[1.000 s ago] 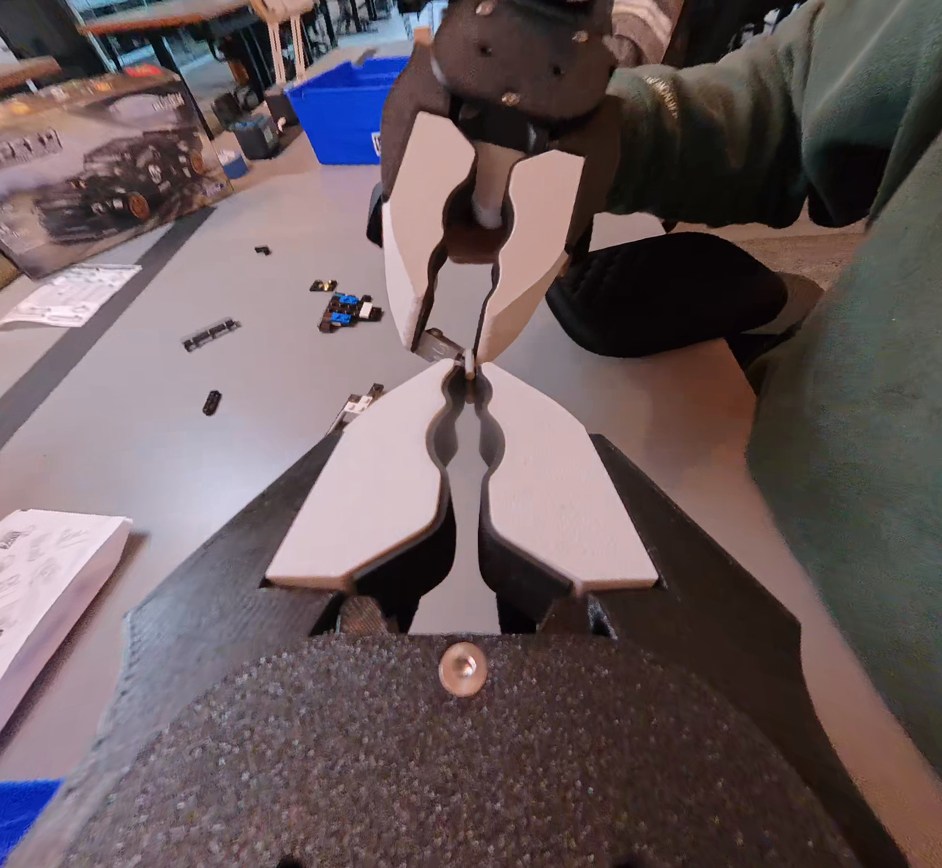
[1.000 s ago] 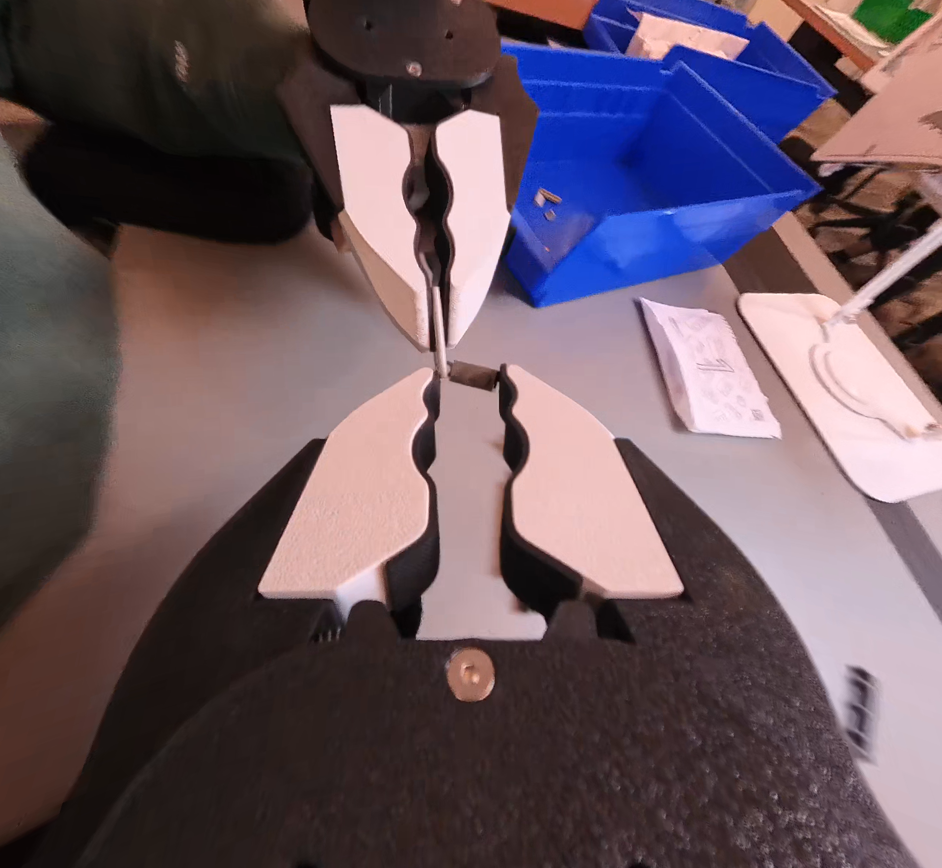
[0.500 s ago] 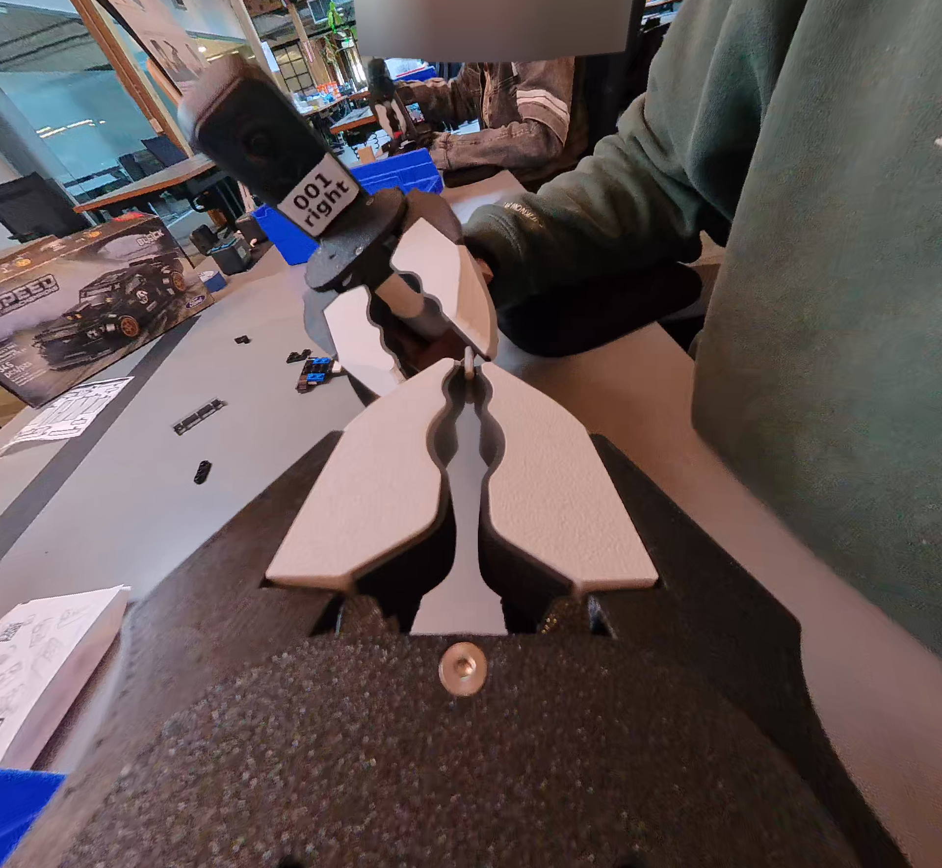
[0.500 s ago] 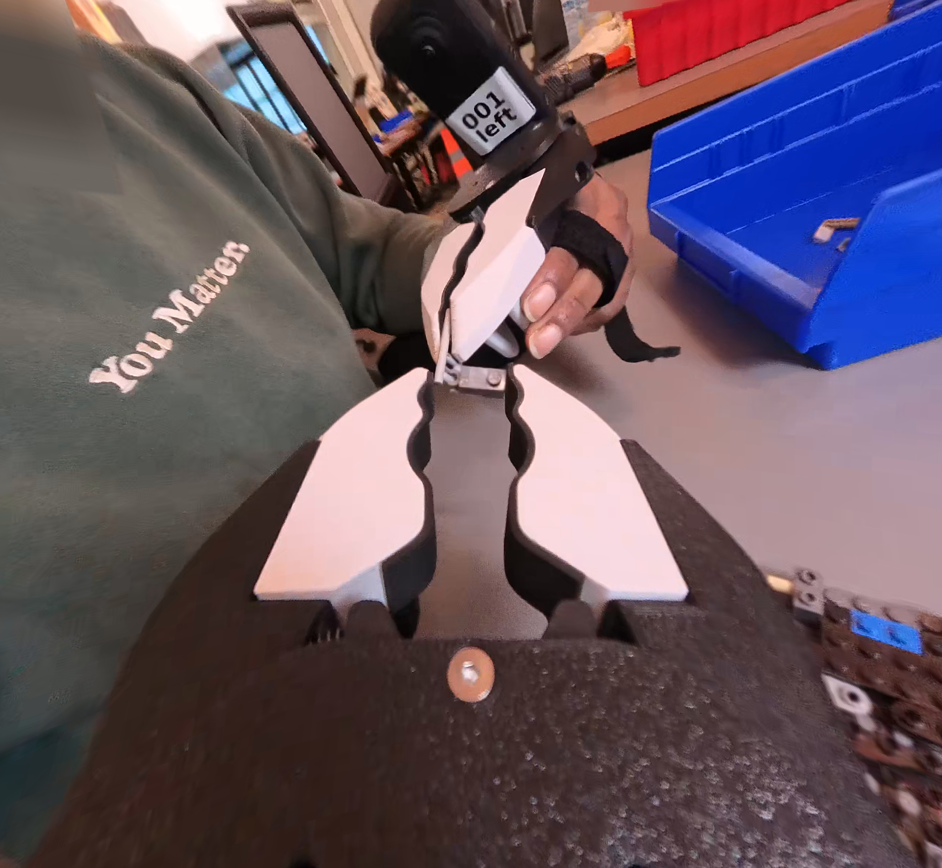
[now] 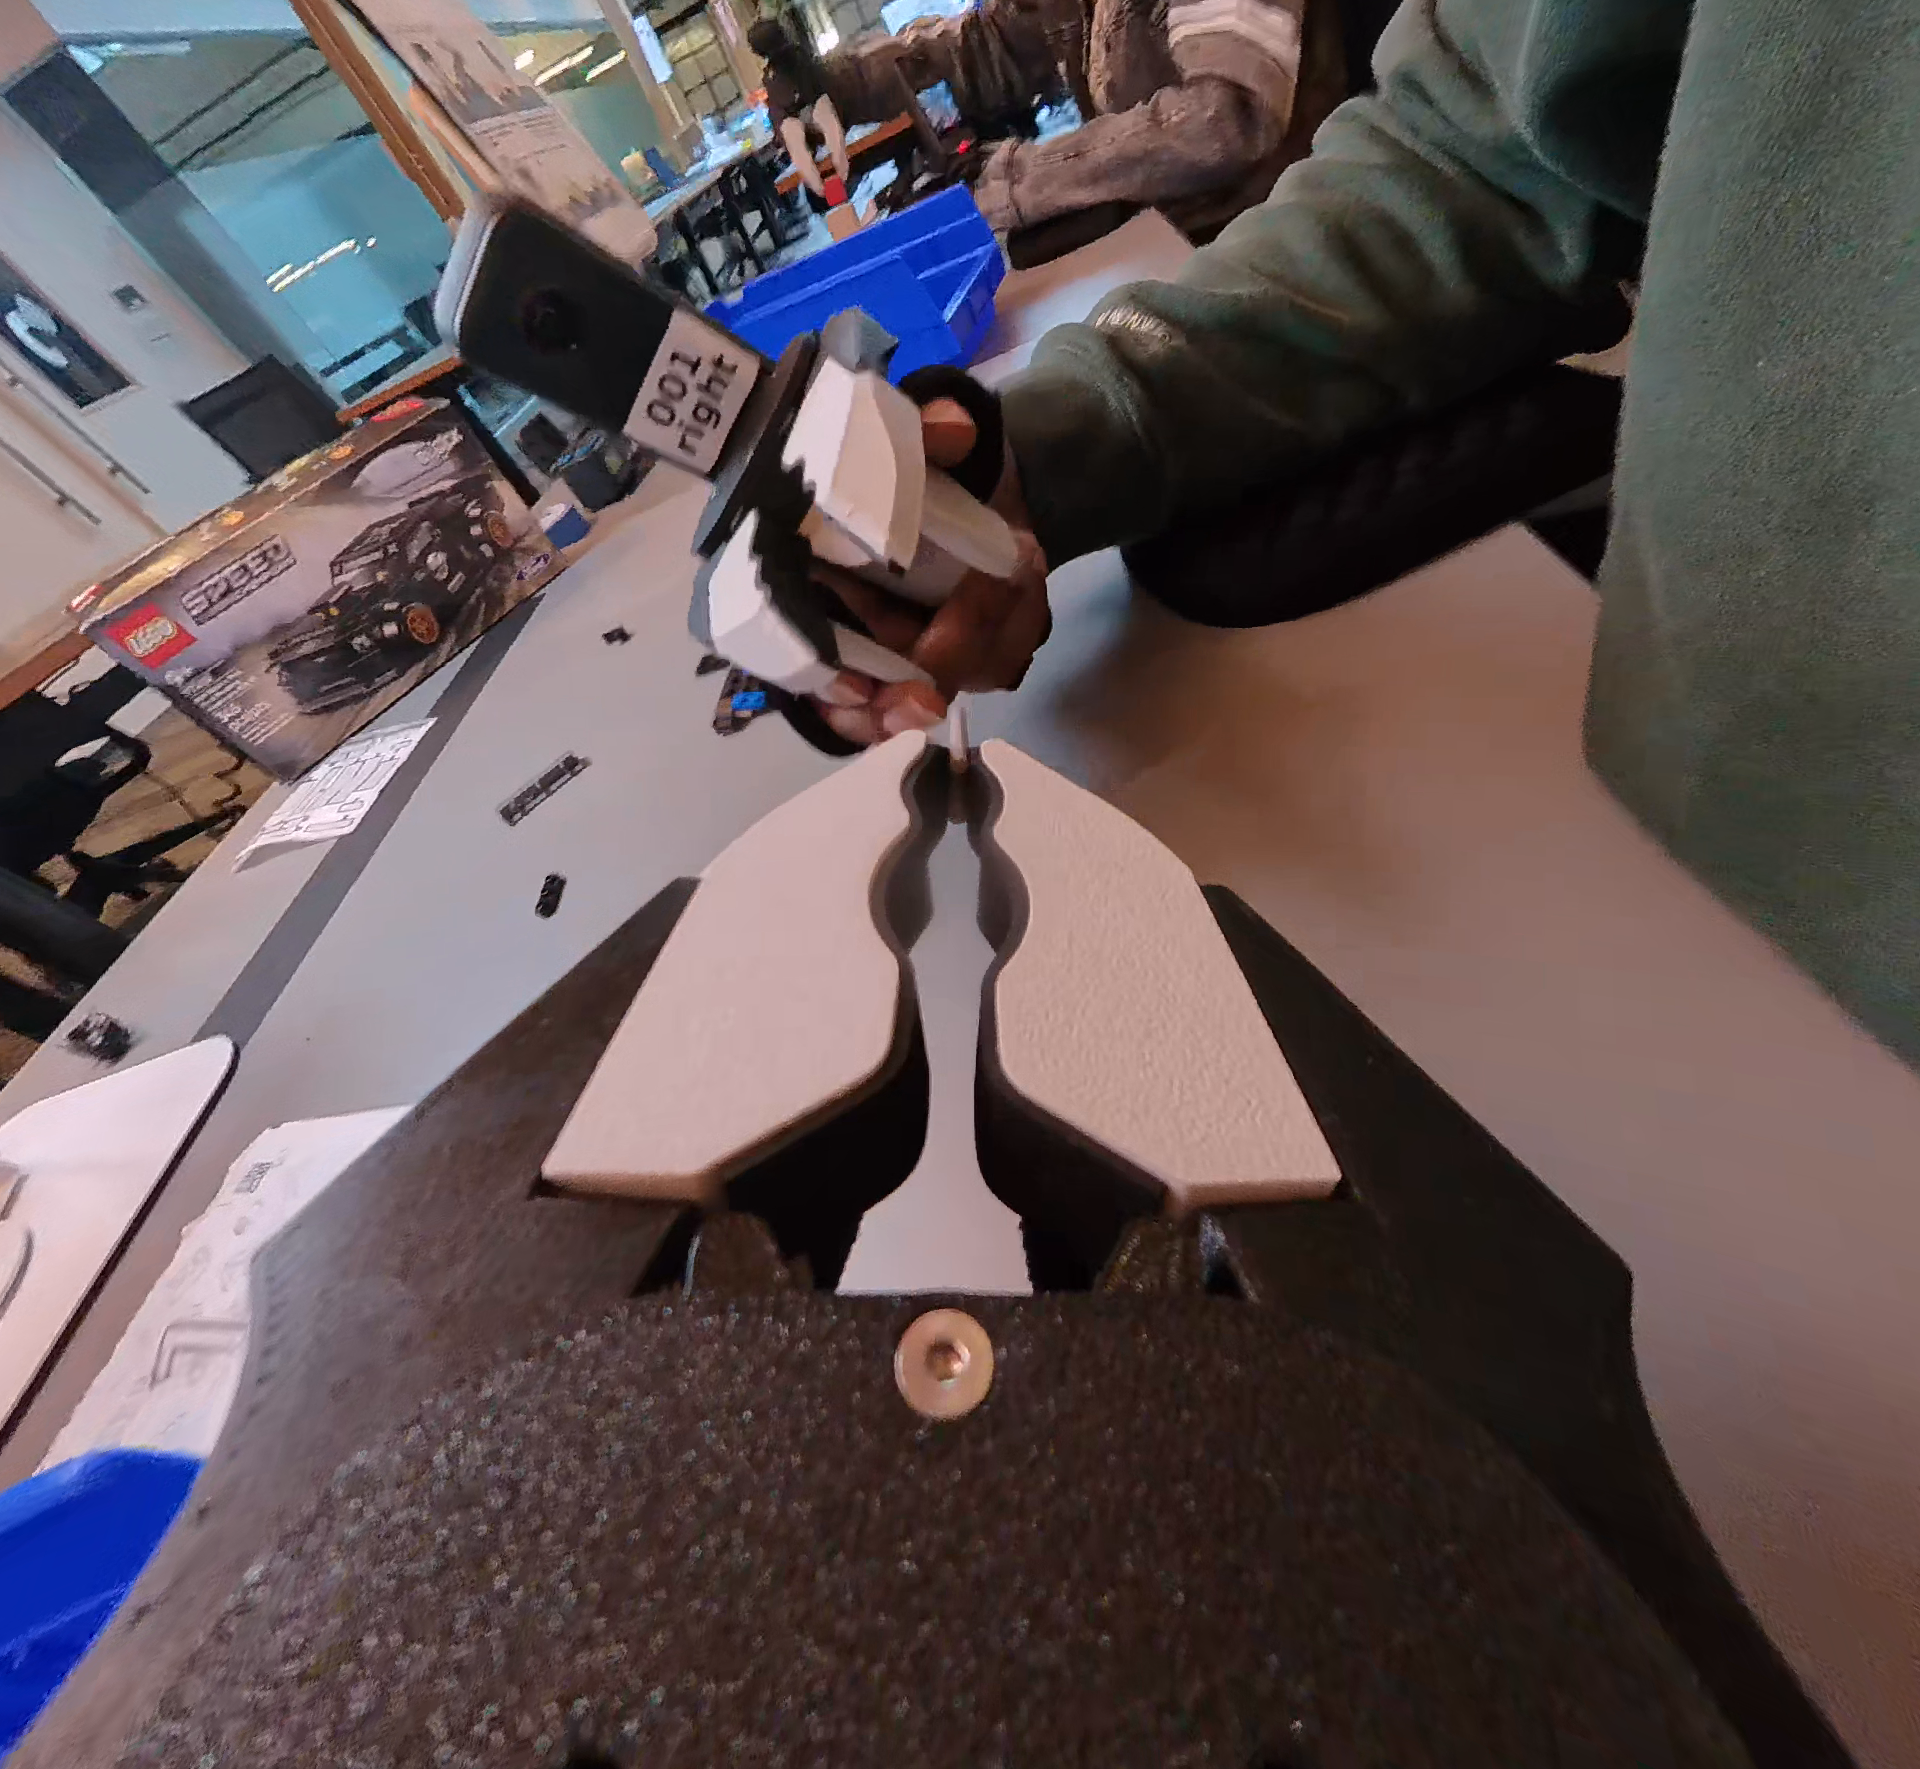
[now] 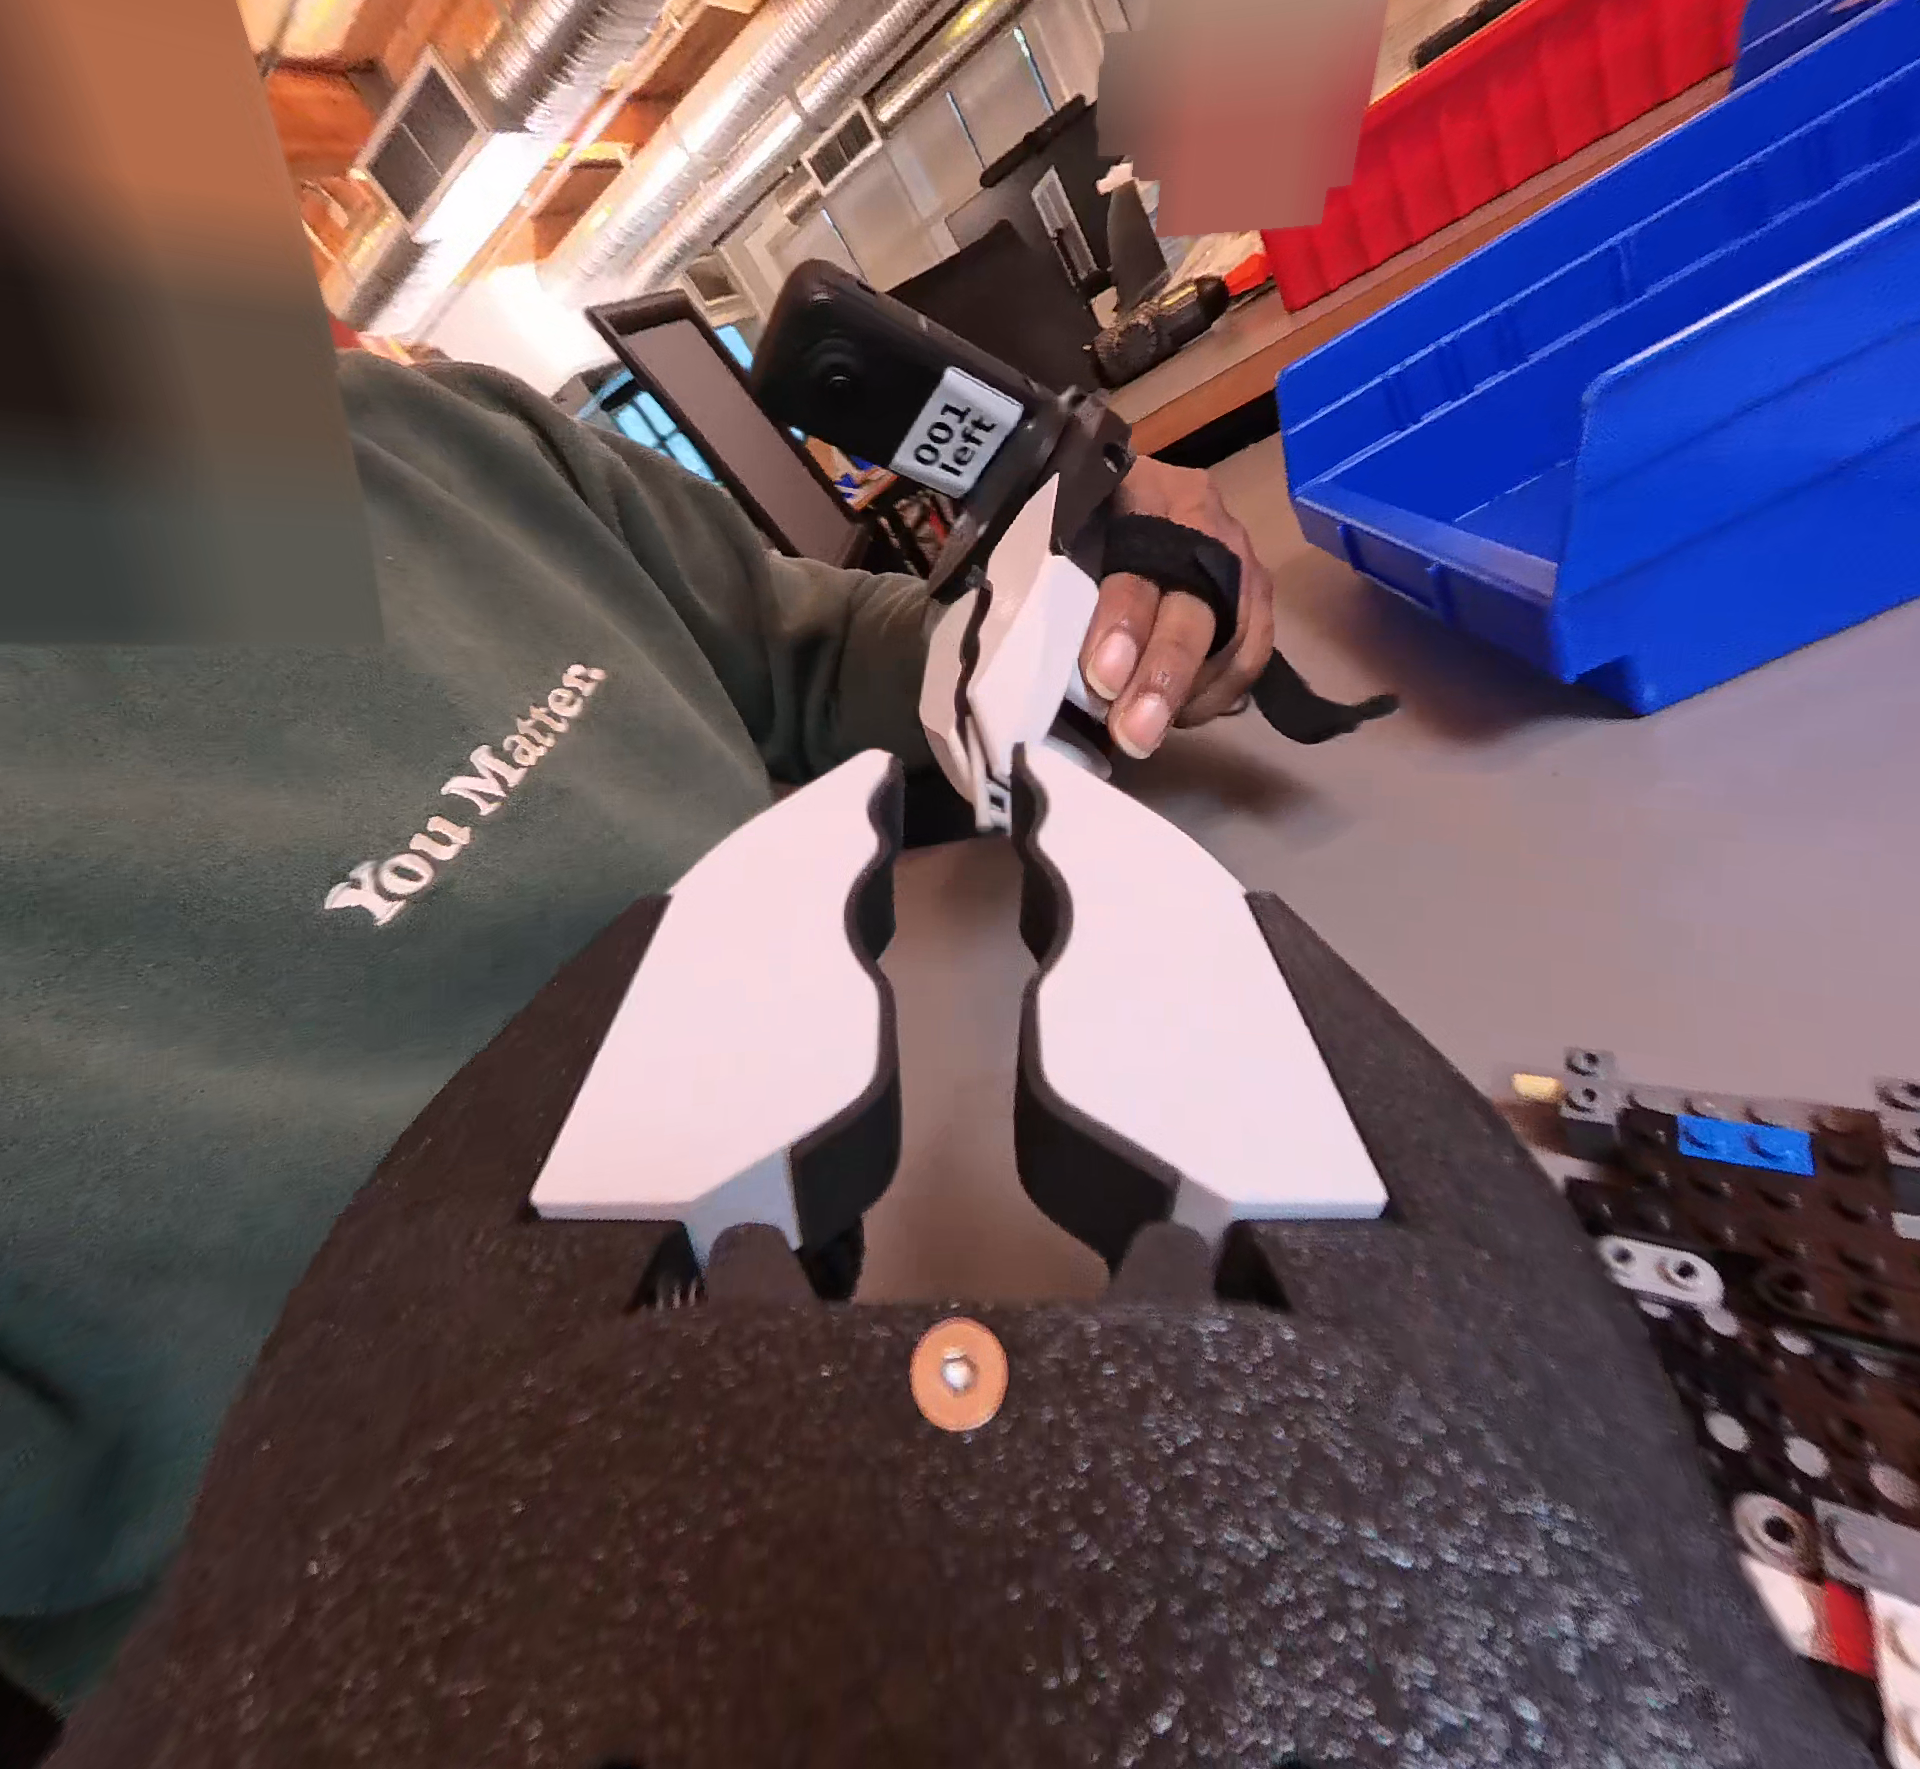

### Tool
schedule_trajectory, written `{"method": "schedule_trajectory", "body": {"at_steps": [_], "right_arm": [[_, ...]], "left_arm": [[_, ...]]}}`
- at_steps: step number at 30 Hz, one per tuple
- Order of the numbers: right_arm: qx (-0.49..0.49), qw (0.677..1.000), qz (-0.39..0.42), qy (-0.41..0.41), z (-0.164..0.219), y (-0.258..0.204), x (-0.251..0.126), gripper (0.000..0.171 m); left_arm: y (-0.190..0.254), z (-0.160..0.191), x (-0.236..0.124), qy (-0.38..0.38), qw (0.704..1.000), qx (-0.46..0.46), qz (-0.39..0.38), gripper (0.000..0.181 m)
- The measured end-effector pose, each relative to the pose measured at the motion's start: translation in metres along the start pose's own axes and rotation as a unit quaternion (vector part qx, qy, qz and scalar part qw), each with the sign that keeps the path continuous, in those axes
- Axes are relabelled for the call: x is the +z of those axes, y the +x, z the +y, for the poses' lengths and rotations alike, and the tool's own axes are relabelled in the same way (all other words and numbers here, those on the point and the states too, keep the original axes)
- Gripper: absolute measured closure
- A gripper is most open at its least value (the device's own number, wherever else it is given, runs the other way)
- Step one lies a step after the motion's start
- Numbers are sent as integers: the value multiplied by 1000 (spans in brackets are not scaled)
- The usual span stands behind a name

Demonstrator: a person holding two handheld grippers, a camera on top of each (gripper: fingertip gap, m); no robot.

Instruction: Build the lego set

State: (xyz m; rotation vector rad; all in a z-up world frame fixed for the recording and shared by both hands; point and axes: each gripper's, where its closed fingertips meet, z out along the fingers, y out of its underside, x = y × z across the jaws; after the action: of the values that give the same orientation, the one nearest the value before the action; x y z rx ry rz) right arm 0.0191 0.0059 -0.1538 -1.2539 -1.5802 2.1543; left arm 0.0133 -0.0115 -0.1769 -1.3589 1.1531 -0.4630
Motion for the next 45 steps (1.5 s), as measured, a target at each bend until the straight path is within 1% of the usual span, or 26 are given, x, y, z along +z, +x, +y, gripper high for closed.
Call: {"method": "schedule_trajectory", "body": {"at_steps": [2, 4, 6, 10, 12, 14, 15, 17, 18, 19, 20, 21, 24, 25, 29, 31, 32, 33, 34, 35, 36, 37, 39, 41, 44, 45], "right_arm": [[-24, 998, 47, -40, 9, 10, -3, 149], [-76, 983, 127, -109, 26, 28, -7, 144], [-113, 968, 167, -147, 36, 37, -6, 140], [-190, 949, 222, -117, 24, 48, 9, 140], [-230, 940, 232, -100, 15, 45, 17, 144], [-250, 933, 241, -93, 9, 43, 18, 148], [-258, 929, 247, -97, 8, 43, 17, 148], [-270, 920, 263, -104, 6, 44, 10, 148], [-271, 919, 267, -105, 5, 44, 7, 148], [-270, 919, 269, -102, 3, 43, 5, 148], [-267, 920, 271, -98, 2, 43, 3, 149], [-265, 920, 273, -96, 1, 44, 1, 149], [-263, 918, 277, -104, 4, 47, -2, 150], [-262, 919, 276, -106, 5, 48, -2, 150], [-262, 917, 283, -107, 5, 50, -5, 151], [-259, 916, 287, -105, 4, 51, -8, 151], [-257, 916, 289, -104, 4, 52, -8, 151], [-255, 916, 291, -104, 4, 53, -9, 151], [-254, 916, 292, -105, 5, 54, -9, 151], [-252, 917, 292, -105, 5, 55, -9, 152], [-250, 917, 292, -105, 5, 55, -9, 152], [-248, 918, 292, -106, 6, 56, -9, 152], [-248, 917, 293, -108, 7, 57, -9, 152], [-249, 916, 295, -110, 7, 57, -10, 153], [-250, 915, 298, -113, 7, 57, -12, 153], [-249, 914, 298, -117, 7, 57, -13, 153]], "left_arm": [[-8, 14, -2, -35, 999, -1, -16, 178], [-18, 21, -8, -41, 998, -14, -34, 178], [-27, 24, -13, -41, 998, -22, -49, 178], [-28, 22, -11, -22, 998, -36, -52, 178], [-28, 19, -10, -13, 998, -49, -49, 178], [-39, 16, -14, -12, 995, -62, -78, 178], [-52, 15, -21, -14, 991, -68, -115, 178], [-96, 15, -49, -30, 966, -81, -244, 178], [-120, 23, -70, -58, 940, -92, -324, 178], [-140, 38, -94, -108, 904, -111, -399, 178], [-150, 58, -112, -170, 873, -138, -436, 178], [-153, 76, -123, -216, 851, -172, -447, 177], [-145, 108, -126, -272, 818, -281, -421, 123], [-143, 112, -125, -279, 817, -288, -414, 117], [-139, 115, -121, -294, 823, -275, -400, 108], [-135, 117, -116, -303, 830, -271, -382, 105], [-130, 118, -112, -310, 838, -265, -363, 108], [-121, 118, -102, -314, 858, -252, -319, 113], [-109, 115, -89, -304, 881, -241, -272, 110], [-99, 110, -77, -289, 899, -231, -234, 115], [-90, 105, -66, -275, 914, -220, -204, 113], [-89, 106, -62, -276, 916, -206, -205, 108], [-91, 107, -60, -285, 918, -179, -211, 105], [-96, 102, -60, -268, 921, -180, -220, 104], [-110, 93, -69, -245, 918, -170, -263, 105], [-116, 85, -73, -227, 919, -157, -282, 110]]}}
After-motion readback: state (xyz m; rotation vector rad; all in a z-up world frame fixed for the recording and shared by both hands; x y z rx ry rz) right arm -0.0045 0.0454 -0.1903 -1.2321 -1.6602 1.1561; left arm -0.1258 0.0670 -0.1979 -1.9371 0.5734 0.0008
